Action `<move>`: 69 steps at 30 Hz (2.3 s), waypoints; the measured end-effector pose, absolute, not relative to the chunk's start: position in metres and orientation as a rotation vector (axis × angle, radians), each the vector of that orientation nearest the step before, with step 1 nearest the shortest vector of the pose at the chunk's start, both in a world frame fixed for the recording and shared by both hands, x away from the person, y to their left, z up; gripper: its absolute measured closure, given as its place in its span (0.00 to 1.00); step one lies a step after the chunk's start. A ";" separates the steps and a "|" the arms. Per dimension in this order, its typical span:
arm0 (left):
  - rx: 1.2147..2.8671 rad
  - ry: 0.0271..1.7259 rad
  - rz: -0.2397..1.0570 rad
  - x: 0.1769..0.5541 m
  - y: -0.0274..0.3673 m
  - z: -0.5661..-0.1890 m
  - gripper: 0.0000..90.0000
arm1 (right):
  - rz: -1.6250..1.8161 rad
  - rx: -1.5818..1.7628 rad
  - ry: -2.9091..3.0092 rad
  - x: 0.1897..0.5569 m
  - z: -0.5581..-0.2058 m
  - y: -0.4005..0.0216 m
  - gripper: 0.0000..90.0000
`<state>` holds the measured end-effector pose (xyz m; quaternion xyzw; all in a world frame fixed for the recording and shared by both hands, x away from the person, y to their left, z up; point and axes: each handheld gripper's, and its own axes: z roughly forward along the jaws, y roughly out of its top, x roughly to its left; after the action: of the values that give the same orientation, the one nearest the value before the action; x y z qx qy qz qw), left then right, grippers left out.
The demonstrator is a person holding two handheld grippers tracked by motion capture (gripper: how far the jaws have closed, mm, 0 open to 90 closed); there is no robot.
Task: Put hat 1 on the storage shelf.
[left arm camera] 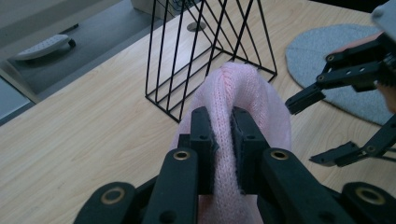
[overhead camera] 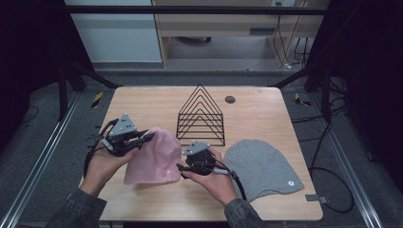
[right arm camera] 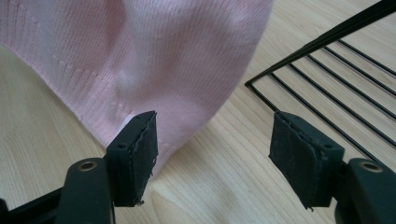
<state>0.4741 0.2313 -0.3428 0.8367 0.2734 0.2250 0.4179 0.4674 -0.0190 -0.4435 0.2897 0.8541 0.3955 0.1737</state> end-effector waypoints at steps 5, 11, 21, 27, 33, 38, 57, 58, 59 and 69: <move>2.089 0.666 0.569 0.470 0.231 -0.334 0.89 | 1.158 0.828 2.418 0.474 -0.443 -0.015 0.34; 2.060 0.652 0.565 0.466 0.233 -0.325 0.89 | 1.282 0.860 2.386 0.489 -0.442 -0.007 0.35; 2.011 0.636 0.559 0.465 0.235 -0.315 0.89 | 1.372 0.780 2.409 0.491 -0.447 0.007 0.66; 1.974 0.657 0.538 0.469 0.242 -0.310 0.89 | 1.441 0.744 2.410 0.490 -0.438 0.004 0.89; 1.940 0.668 0.523 0.476 0.250 -0.303 0.89 | 1.422 0.695 2.435 0.486 -0.421 -0.005 0.92; 1.907 0.659 0.508 0.483 0.253 -0.289 0.89 | 1.367 0.652 2.432 0.482 -0.392 -0.017 0.92; 1.748 0.677 0.555 0.516 0.259 -0.229 0.88 | 1.256 0.614 2.378 0.528 -0.289 -0.030 0.92; 1.749 0.679 0.558 0.518 0.259 -0.227 0.88 | 1.258 0.620 2.374 0.531 -0.287 -0.030 0.92; 1.745 0.682 0.563 0.520 0.258 -0.225 0.88 | 1.261 0.621 2.370 0.534 -0.284 -0.030 0.92; 1.703 0.692 0.570 0.544 0.246 -0.213 0.88 | 1.276 0.670 2.311 0.561 -0.275 -0.034 0.92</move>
<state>0.5438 0.2462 -0.2130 0.7259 0.2951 0.2432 0.5717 0.5610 -0.0336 -0.2749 0.2406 0.8300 0.4584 0.2074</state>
